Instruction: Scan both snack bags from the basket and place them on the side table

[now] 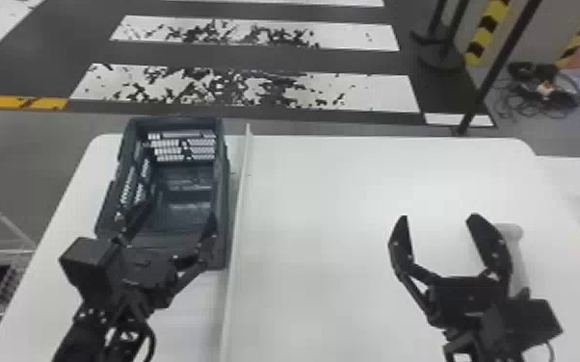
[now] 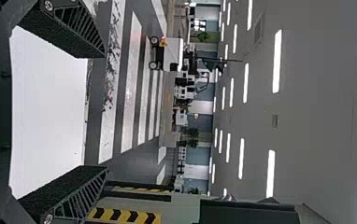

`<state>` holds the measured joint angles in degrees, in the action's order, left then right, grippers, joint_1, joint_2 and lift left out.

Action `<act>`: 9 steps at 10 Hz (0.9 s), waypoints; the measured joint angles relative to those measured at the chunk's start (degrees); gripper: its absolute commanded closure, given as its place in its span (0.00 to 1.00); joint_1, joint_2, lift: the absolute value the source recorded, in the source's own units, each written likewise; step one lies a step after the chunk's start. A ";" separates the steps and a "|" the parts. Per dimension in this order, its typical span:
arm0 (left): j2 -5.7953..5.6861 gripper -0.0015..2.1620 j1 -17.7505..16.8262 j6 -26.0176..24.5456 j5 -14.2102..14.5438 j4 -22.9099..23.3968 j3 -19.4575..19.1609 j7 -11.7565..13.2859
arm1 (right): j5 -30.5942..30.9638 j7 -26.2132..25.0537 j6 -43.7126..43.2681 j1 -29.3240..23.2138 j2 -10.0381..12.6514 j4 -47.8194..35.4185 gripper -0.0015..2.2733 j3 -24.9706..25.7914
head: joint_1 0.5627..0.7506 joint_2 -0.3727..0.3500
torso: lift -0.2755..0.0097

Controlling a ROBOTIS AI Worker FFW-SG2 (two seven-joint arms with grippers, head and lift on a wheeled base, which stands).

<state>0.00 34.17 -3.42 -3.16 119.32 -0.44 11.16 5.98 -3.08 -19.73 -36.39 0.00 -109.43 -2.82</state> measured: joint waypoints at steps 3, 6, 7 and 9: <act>0.00 0.04 -0.15 -0.06 -0.09 -0.18 0.01 0.00 | 0.00 0.00 0.02 -0.05 0.00 0.00 0.03 -0.07 | 0.70 0.49 | 0.70; 0.00 0.04 -0.34 -0.23 -0.09 -0.57 0.13 0.09 | -0.09 0.00 0.35 -0.19 0.00 -0.06 0.03 -0.08 | 0.70 0.49 | 0.70; 0.00 0.04 -0.37 -0.23 -0.09 -0.58 0.16 0.09 | -0.09 0.00 0.35 -0.29 0.00 -0.14 0.03 -0.08 | 0.70 0.49 | 0.70; 0.00 0.04 -0.51 -0.23 -0.09 -0.63 0.19 0.09 | -0.09 0.00 0.41 -0.35 0.00 -0.17 0.03 -0.08 | 0.70 0.49 | 0.70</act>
<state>0.00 33.67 -3.65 -3.25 118.68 -0.25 11.25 5.89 -3.08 -19.32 -36.74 0.00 -109.60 -2.90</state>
